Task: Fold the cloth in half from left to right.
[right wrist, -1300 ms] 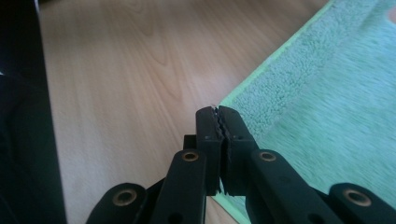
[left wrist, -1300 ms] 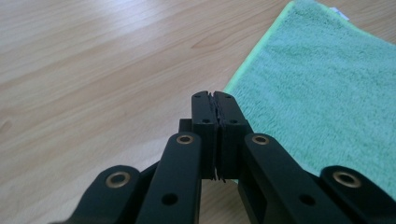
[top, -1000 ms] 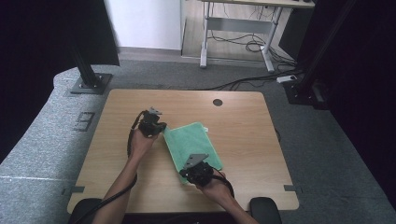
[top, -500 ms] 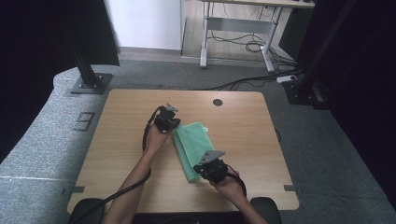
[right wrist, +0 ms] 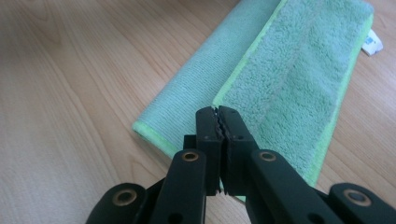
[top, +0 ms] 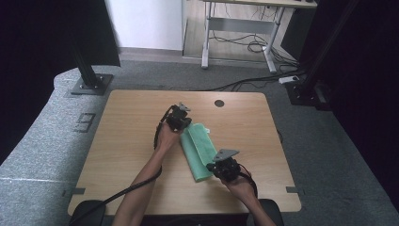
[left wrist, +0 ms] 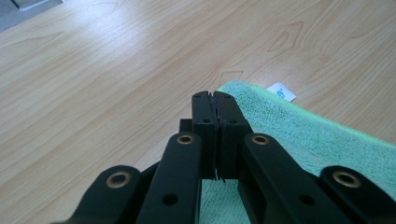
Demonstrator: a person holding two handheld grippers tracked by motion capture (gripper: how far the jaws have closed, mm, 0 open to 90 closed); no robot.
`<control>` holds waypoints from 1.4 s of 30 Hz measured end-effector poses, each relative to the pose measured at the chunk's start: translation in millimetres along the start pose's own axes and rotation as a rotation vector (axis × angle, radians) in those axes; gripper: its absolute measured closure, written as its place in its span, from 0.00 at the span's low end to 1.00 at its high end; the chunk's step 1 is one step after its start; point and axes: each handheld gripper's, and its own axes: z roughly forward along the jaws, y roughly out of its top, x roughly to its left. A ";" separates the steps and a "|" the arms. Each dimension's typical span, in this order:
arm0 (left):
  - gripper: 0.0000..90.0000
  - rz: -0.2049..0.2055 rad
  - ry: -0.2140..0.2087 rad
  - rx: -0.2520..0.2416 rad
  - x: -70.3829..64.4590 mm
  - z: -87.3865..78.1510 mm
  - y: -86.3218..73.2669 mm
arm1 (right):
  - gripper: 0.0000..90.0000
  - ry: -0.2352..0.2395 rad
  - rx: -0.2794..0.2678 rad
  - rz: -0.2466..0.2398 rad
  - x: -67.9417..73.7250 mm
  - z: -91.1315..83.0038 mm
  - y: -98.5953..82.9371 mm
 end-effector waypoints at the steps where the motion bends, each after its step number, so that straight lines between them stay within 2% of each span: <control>1: 0.97 0.002 0.002 0.004 -0.6 2.1 0.7 | 0.96 -0.002 0.005 0.001 -0.9 0.9 -0.7; 9: 0.97 0.006 0.010 0.034 -5.3 21.2 -2.1 | 0.96 -0.018 0.031 0.010 -8.0 7.8 -7.9; 14: 0.95 0.006 0.011 0.034 -4.2 24.8 -4.8 | 0.96 -0.020 0.040 0.022 -11.6 10.0 -10.3; 16: 0.86 -0.005 -0.002 0.008 -3.4 23.4 -4.3 | 0.95 -0.023 0.042 0.024 -13.1 9.9 -10.8; 19: 0.69 0.018 0.007 -0.019 -5.6 17.1 0.1 | 0.92 -0.039 0.037 0.031 -15.2 8.0 -11.4; 21: 0.63 0.037 0.019 -0.035 -7.2 11.3 3.0 | 0.89 -0.049 0.034 0.039 -17.1 5.7 -11.6; 24: 0.55 0.039 0.009 -0.055 -6.8 2.8 4.2 | 0.86 -0.071 0.026 0.051 -19.9 0.5 -11.7; 29: 0.44 0.041 0.003 -0.049 -5.6 -8.0 -4.7 | 0.75 -0.105 0.003 0.066 -26.8 -11.4 -10.3; 31: 0.38 0.037 -0.017 -0.034 -4.2 -11.2 -10.7 | 0.69 -0.123 -0.002 0.076 -31.5 -14.6 -9.1; 32: 0.37 0.036 -0.010 -0.035 -4.3 -13.0 -14.2 | 0.65 -0.126 -0.005 0.084 -33.9 -15.0 -8.4; 36: 0.28 0.013 -0.027 -0.031 -3.5 -16.9 -28.0 | 0.52 -0.135 -0.013 0.104 -40.7 -8.8 -5.3; 38: 0.24 0.010 -0.035 -0.026 -4.3 -17.6 -34.7 | 0.48 -0.134 0.001 0.105 -43.6 -1.2 -5.0; 42: 0.19 0.014 -0.038 -0.008 -8.5 -18.5 -46.6 | 0.50 -0.147 0.057 0.109 -50.1 13.9 -10.4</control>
